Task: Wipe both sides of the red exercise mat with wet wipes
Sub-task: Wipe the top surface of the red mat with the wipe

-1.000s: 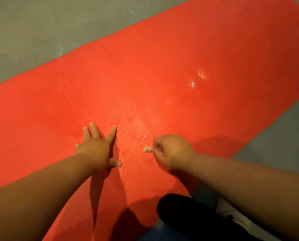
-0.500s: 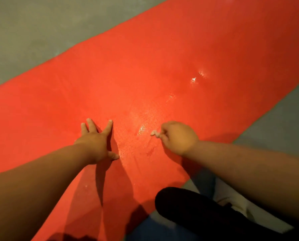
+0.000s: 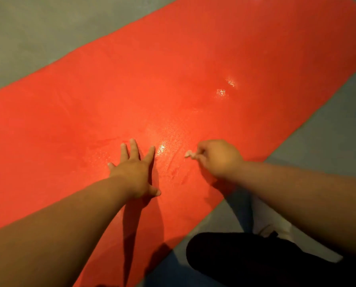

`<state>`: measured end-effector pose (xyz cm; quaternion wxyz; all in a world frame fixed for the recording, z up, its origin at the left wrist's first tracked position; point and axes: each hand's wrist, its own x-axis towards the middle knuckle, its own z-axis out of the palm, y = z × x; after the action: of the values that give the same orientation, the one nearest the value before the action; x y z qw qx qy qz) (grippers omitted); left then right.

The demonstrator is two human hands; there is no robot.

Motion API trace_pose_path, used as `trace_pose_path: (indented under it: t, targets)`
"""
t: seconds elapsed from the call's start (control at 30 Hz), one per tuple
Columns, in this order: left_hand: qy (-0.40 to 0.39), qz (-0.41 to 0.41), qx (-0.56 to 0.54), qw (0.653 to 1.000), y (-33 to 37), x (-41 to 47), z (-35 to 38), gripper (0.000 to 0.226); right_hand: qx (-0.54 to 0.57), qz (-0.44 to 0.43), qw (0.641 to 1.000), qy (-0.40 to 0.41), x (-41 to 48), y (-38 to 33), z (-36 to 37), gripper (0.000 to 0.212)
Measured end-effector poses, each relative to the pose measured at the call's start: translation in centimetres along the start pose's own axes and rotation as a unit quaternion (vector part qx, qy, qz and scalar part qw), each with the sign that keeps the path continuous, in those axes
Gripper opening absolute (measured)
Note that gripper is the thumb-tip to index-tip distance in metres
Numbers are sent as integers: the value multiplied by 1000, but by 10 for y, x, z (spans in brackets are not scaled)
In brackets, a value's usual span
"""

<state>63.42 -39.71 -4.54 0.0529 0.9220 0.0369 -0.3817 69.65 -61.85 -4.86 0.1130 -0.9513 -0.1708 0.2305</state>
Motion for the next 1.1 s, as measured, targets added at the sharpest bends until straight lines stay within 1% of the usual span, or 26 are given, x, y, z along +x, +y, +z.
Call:
trace_pose_path:
  t: [0.07, 0.1, 0.13, 0.17, 0.2, 0.27, 0.33, 0.4, 0.43, 0.47, 0.5, 0.57, 0.6, 0.63, 0.67, 0.7, 0.73, 0.8, 0.87, 0.9, 0.93, 0.97, 1.03, 1.07, 1.1]
  targets:
    - [3, 2, 0, 1000, -1, 0, 1, 130, 17, 127, 990, 66, 17, 42, -27, 18]
    - [5, 2, 0, 1000, -1, -1, 1, 130, 6, 160, 984, 84, 20, 55, -34, 19]
    - [7, 2, -2, 1000, -1, 0, 2, 130, 0, 171, 981, 95, 19, 58, -35, 21]
    - [10, 3, -2, 1000, -1, 1, 2, 130, -5, 160, 982, 96, 17, 51, -30, 24]
    - [12, 4, -2, 1000, -1, 1, 3, 130, -11, 135, 987, 87, 11, 35, -21, 28]
    - [13, 2, -2, 1000, -1, 2, 4, 131, -21, 38, 998, 41, -8, -4, 7, 27]
    - [12, -2, -2, 1000, 0, 2, 4, 131, -26, -75, 996, -43, -35, -39, 28, 24]
    - [11, -4, -4, 1000, 1, 2, 3, 131, -45, -145, 984, -98, -51, -47, 33, 23]
    - [11, -4, -5, 1000, 2, 2, 3, 130, -43, -155, 982, -95, -50, -38, 31, 22]
    - [11, -3, -4, 1000, 2, 2, 2, 130, -36, -147, 986, -73, -43, -27, 27, 20]
    - [11, -4, -4, 1000, 1, 2, 2, 130, -34, -120, 991, -44, -34, -13, 23, 19]
    - [12, -4, -3, 1000, 1, 2, 4, 130, -40, -12, 999, 25, -19, 18, 5, 17]
    - [16, -2, -2, 1000, 0, 2, 5, 130, -43, 50, 996, 59, -14, 33, -6, 16]
    - [19, -1, -2, 1000, 0, 2, 5, 130, -56, 98, 990, 79, -13, 43, -13, 15]
    - [22, 0, -2, 1000, 0, 2, 6, 130, -86, 119, 986, 78, -14, 45, -15, 15]
    - [24, 0, -2, 1000, -1, 2, 6, 130, -109, 107, 986, 70, -18, 39, -12, 15]
    - [25, 1, -2, 1000, -1, 2, 6, 130, -118, 70, 989, 55, -23, 28, -4, 16]
    - [25, 1, -2, 1000, 0, 2, 6, 130, -85, -28, 996, 16, -39, -6, 24, 14]
    - [24, -1, 2, 1000, 0, 2, 6, 130, -61, -123, 990, -22, -62, -33, 42, 13]
    - [24, -2, 3, 1000, 1, 2, 6, 130, -63, -144, 987, -33, -66, -35, 41, 12]
    - [23, -3, 4, 1000, 1, 2, 5, 130, -68, -130, 989, -33, -63, -26, 36, 11]
    - [24, -4, 5, 1000, 1, 2, 5, 130, -61, -81, 995, -19, -55, -14, 28, 12]
    - [26, -4, 8, 1000, 1, 1, 4, 129, -52, 53, 997, 20, -38, 17, 6, 17]
    - [27, -3, 8, 1000, 1, 0, 4, 129, -58, 102, 992, 42, -35, 29, -4, 18]
    - [29, -1, 9, 1000, 1, 1, 5, 129, -76, 126, 988, 49, -34, 36, -9, 17]
